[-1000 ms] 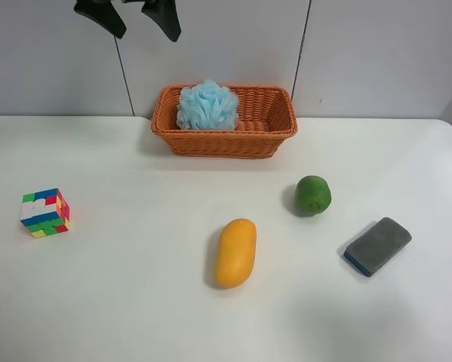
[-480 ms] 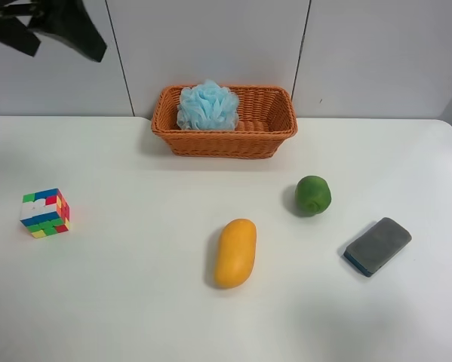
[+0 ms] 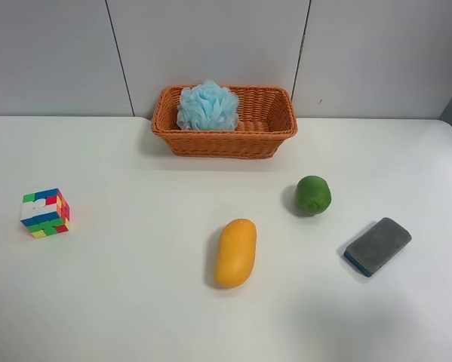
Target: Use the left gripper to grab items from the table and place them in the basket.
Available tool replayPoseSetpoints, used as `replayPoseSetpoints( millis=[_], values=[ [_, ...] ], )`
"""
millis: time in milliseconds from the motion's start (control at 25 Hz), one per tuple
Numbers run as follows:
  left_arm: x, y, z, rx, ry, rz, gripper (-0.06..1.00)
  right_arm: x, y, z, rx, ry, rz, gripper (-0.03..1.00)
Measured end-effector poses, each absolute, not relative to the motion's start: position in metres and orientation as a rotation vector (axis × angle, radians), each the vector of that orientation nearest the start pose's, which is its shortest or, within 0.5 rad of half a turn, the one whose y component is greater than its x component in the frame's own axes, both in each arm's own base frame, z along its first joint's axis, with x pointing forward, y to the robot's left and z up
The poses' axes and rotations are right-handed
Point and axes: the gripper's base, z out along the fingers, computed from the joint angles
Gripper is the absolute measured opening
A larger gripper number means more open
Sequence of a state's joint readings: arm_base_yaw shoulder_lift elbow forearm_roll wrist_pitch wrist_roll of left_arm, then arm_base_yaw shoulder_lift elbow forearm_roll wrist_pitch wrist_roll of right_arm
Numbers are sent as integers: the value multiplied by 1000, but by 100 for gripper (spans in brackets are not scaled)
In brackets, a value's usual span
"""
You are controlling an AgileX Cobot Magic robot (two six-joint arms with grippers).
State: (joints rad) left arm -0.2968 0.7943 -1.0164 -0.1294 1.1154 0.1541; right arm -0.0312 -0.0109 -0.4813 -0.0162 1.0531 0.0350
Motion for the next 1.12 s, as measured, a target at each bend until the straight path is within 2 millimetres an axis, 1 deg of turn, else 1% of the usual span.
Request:
replayPoseSetpoints(
  millis=[160,280,440,560,720,800,960,1040,1120],
  values=[
    [80,-32,375,497,2325,-189,97,-4,-1,273,68,2043,-17,99],
    [55,-19,365,413,2289,-145,97,-4,-1,273,68,2043,-17,99],
    [29,-9,345,271,2250,-85,97,-4,-1,273,68,2043,-17,99],
    [14,-6,331,184,2220,-43,97,-4,-1,273,68,2043,-17,99],
    [1,-5,316,99,2184,0,97,-4,-1,273,68,2043,-17,99],
    [-1,-6,311,72,2154,13,97,-4,-1,273,68,2043,-17,99],
    [2,-5,296,53,2078,24,97,-4,-1,273,68,2043,-17,99],
    [2,-5,287,51,2073,25,97,-4,-1,273,68,2043,-17,99],
    [0,-5,284,50,2064,27,97,-4,-1,273,68,2043,-17,99]
  ],
)
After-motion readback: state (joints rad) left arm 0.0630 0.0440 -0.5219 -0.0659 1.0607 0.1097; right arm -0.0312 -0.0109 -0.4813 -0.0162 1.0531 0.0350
